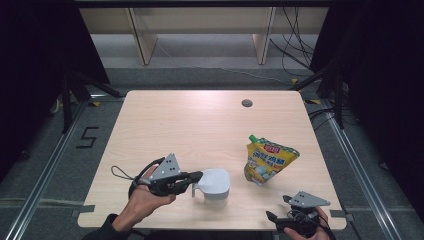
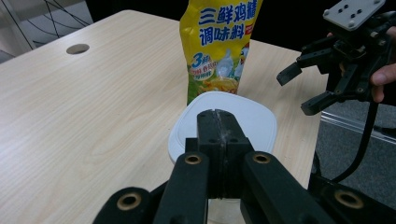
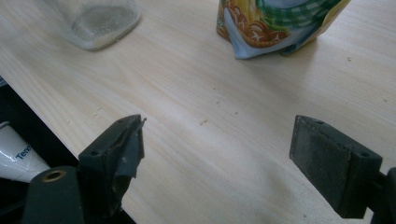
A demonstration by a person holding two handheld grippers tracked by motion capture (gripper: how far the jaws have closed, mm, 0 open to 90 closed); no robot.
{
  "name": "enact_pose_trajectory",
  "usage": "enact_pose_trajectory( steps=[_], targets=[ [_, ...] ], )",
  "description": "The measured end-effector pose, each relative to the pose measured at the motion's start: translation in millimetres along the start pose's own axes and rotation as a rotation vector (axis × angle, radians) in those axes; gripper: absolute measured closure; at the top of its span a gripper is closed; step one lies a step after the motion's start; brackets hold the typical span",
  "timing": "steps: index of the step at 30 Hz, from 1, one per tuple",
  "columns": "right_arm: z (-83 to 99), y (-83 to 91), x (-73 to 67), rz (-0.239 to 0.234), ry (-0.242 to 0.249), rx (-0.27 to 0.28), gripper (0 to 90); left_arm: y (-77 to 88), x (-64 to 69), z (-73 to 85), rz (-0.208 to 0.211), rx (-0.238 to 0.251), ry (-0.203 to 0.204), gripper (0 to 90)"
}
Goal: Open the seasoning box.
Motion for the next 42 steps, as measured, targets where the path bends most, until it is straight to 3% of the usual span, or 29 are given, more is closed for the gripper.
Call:
enact_pose_trajectory(
  steps=[1, 2, 3, 4, 5, 7, 8, 11, 13, 18, 19, 20, 23, 25, 26, 27, 28, 29, 30, 31, 32, 34, 35, 42],
  targets=[
    [0.2, 0.2, -1.5, 0.001, -0.013, -0.004, 18.6, -1.5, -0.5, 1.5, -0.003, -0.003, 0.0, 89.0],
    [-0.7, -1.0, 0.0, -0.001, 0.011, 0.013, 18.6, -2.8, -0.5, 3.3, -0.004, -0.005, 0.018, 88.9],
    [-1.5, -1.9, 0.6, -0.01, 0.033, 0.015, 18.6, -3.7, -2.3, 4.7, -0.002, -0.007, 0.004, 88.9],
    [-1.4, -0.9, -1.2, -0.01, 0.012, -0.001, 18.6, -4.8, -2.0, 6.1, -0.008, -0.013, 0.024, 88.9],
    [-2.1, -2.0, -0.6, -0.006, 0.032, 0.017, 18.6, -5.8, -2.5, 6.9, -0.012, -0.014, 0.025, 88.9],
    [-1.6, -1.9, -5.8, -0.011, -0.001, 0.005, 18.6, -8.9, -3.1, 8.8, -0.002, -0.02, 0.025, 88.9],
    [-3.1, -2.2, -3.0, -0.001, 0.048, 0.019, 18.4, -10.0, -1.8, 9.7, -0.011, -0.027, 0.032, 88.9],
    [-3.7, -2.9, -5.8, -0.018, 0.023, 0.037, 18.0, -12.2, -1.5, 12.3, -0.012, -0.042, 0.017, 88.9],
    [-5.0, -3.2, -4.7, -0.026, 0.046, 0.053, 18.2, -12.9, -1.5, 14.6, -0.013, -0.032, 0.042, 88.9],
    [-6.5, -2.5, -8.5, -0.046, 0.034, 0.061, 19.3, -12.1, -2.5, 16.3, -0.014, -0.028, 0.051, 88.9],
    [-9.6, -3.0, -13.5, -0.028, 0.043, 0.067, 16.4, -12.0, -1.4, 16.7, -0.025, -0.024, 0.046, 88.9],
    [-11.1, -5.1, -14.4, -0.046, 0.054, 0.083, 16.4, -11.5, -0.7, 17.5, -0.027, -0.021, 0.058, 88.8],
    [-16.9, -6.9, -22.8, -0.073, 0.08, 0.099, 19.2, -9.2, -2.0, 20.0, -0.025, -0.018, 0.058, 88.5],
    [-21.1, -7.0, -31.4, -0.113, 0.067, 0.092, 25.9, -8.7, -1.4, 21.0, -0.035, -0.013, 0.057, 88.5],
    [-24.5, -8.2, -32.2, -0.114, 0.111, 0.126, 32.1, -8.7, -1.4, 21.0, -0.035, -0.013, 0.057, 88.4],
    [-27.6, -8.7, -33.8, -0.138, 0.137, 0.135, 38.4, -7.2, -3.6, 21.5, -0.053, -0.022, 0.032, 88.4],
    [-29.6, -8.7, -37.7, -0.147, 0.13, 0.142, 41.2, -0.8, -13.0, 20.8, -0.241, -0.06, -0.086, 88.5],
    [-32.5, -8.9, -40.1, -0.148, 0.145, 0.174, 45.6, -2.8, -12.6, 20.9, -0.193, -0.042, -0.081, 88.5],
    [-35.4, -9.3, -40.7, -0.16, 0.169, 0.181, 50.7, -2.8, -12.6, 20.9, -0.193, -0.042, -0.081, 88.5],
    [-36.8, -7.4, -47.1, -0.167, 0.122, 0.162, 53.0, -7.6, -2.0, 22.2, -0.036, -0.018, 0.044, 88.5],
    [-40.1, -9.4, -46.3, -0.171, 0.156, 0.191, 57.2, -7.7, -1.0, 22.4, -0.038, -0.017, 0.062, 88.5],
    [-42.8, -9.8, -48.0, -0.182, 0.173, 0.213, 61.7, -7.6, -1.1, 22.5, -0.037, -0.016, 0.062, 88.5],
    [-47.7, -9.2, -54.6, -0.207, 0.188, 0.236, 69.7, -7.4, -1.1, 22.6, -0.036, -0.016, 0.058, 88.5],
    [-57.1, -13.9, -72.5, -0.227, 0.237, 0.255, 84.2, -7.2, -0.9, 22.9, -0.037, -0.017, 0.055, 88.5]
  ],
)
Point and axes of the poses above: each handheld gripper's, and its own axes: y roughly backward along the jaws, z roughly out of its underside, x roughly to its right, the point moved 1 cm from there along -y, roughly forward along the jaws, and after that the axes turned 9 degrees about -y, right-handed, at the moved point
